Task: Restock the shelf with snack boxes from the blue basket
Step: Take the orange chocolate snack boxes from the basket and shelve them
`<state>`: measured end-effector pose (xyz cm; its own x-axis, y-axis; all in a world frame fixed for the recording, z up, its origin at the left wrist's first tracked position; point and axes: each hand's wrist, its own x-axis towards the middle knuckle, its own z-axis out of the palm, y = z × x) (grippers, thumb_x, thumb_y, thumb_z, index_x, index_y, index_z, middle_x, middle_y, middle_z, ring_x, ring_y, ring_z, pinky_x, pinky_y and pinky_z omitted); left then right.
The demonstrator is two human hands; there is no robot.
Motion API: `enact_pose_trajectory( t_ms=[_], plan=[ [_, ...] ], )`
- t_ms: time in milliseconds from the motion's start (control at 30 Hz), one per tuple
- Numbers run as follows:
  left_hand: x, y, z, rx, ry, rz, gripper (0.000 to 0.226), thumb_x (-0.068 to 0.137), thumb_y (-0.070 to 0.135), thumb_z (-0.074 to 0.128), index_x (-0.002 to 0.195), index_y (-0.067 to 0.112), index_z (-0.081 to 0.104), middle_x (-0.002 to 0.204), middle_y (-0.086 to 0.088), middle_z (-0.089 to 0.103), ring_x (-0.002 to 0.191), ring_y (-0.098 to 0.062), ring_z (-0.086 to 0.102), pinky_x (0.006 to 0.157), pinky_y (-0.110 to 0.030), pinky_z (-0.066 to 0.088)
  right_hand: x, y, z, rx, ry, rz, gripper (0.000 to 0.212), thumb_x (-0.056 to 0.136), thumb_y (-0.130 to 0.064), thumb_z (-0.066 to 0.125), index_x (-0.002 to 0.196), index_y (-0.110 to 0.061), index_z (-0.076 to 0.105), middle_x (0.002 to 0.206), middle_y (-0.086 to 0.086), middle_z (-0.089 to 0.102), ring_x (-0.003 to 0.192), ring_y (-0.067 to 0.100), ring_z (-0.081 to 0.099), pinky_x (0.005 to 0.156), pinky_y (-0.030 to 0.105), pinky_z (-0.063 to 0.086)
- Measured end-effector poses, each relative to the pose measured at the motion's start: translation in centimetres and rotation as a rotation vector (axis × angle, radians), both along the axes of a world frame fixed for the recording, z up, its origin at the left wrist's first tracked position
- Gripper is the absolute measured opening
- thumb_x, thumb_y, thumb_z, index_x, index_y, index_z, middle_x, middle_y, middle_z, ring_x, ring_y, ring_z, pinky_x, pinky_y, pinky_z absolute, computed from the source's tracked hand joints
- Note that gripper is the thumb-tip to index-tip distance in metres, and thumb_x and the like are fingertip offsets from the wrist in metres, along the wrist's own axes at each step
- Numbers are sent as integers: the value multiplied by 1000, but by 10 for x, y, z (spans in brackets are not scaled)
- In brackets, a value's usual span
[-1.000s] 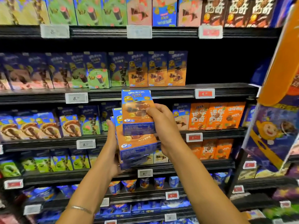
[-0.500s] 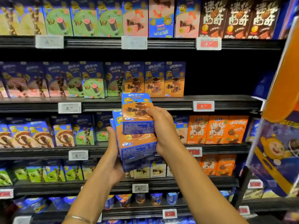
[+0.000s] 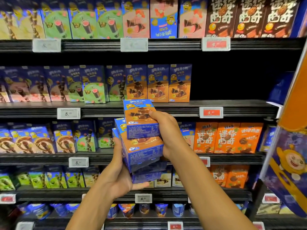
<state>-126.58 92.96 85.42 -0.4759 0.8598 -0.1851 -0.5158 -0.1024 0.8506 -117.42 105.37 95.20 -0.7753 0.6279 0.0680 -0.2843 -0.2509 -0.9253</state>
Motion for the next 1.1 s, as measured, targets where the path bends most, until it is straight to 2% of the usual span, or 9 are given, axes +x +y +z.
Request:
enact_pose_trajectory(
  t_ms=[100, 233, 367, 533, 600, 767, 900, 1000, 1100],
  plan=[
    [4, 3, 0, -32, -13, 10, 115, 52, 100, 43, 138, 28, 69, 137, -15, 70, 123, -45, 68, 106, -75, 43, -4, 5, -1, 6, 32, -27, 25, 91, -28, 70, 113, -17, 65, 80, 0, 78, 68, 19, 76, 57, 34, 59],
    [9, 7, -4, -69, -54, 85, 123, 42, 100, 52, 141, 27, 66, 134, -13, 73, 123, -39, 69, 93, -57, 57, -8, 9, -2, 11, 44, -67, 31, 89, -25, 72, 118, -17, 65, 86, 2, 79, 70, 16, 77, 55, 30, 58],
    [11, 14, -10, -72, -102, 148, 123, 40, 101, 49, 133, 24, 71, 129, -12, 75, 124, -37, 68, 93, -52, 55, -12, 10, -9, 16, 12, -57, 29, 90, -25, 70, 116, -15, 65, 84, 2, 78, 68, 16, 76, 54, 31, 59],
    [11, 18, -13, -23, -138, 239, 111, 47, 102, 49, 117, 22, 81, 126, -14, 76, 111, -41, 75, 90, -50, 57, -17, 11, -23, 33, -22, -74, 22, 89, -22, 69, 109, -15, 63, 97, 7, 75, 81, 22, 74, 71, 38, 60],
    [12, 20, -12, -1, -154, 248, 111, 49, 101, 52, 121, 20, 78, 125, -17, 76, 109, -44, 75, 89, -51, 55, -17, 10, -28, 55, -32, -78, 28, 88, -23, 69, 115, -16, 61, 103, 7, 75, 87, 22, 75, 74, 39, 61],
    [19, 14, -14, 41, -195, 270, 100, 61, 92, 59, 132, 24, 71, 128, -15, 75, 112, -39, 75, 78, -47, 64, -12, 6, -35, 84, -42, -51, 36, 90, -24, 71, 122, -14, 59, 105, 9, 73, 73, 12, 74, 58, 26, 56],
    [18, 5, -23, 92, -183, 260, 79, 76, 74, 69, 138, 25, 68, 137, -13, 71, 123, -41, 70, 91, -50, 59, -8, 4, -44, 86, -51, -34, 37, 92, -25, 70, 125, -14, 58, 106, 9, 74, 71, 11, 75, 54, 25, 56],
    [17, 3, -25, 132, -187, 245, 70, 87, 63, 67, 145, 23, 63, 142, -14, 67, 129, -43, 65, 107, -57, 51, -6, 2, -50, 72, -42, -32, 36, 94, -24, 69, 126, -15, 57, 101, 6, 74, 71, 13, 76, 53, 25, 55],
    [18, 6, -22, 166, -160, 257, 64, 94, 59, 62, 144, 20, 63, 139, -16, 69, 122, -44, 69, 98, -57, 58, -3, 2, -48, 79, -31, -39, 35, 94, -23, 68, 127, -14, 58, 101, 5, 75, 73, 13, 76, 54, 26, 56]
  ],
)
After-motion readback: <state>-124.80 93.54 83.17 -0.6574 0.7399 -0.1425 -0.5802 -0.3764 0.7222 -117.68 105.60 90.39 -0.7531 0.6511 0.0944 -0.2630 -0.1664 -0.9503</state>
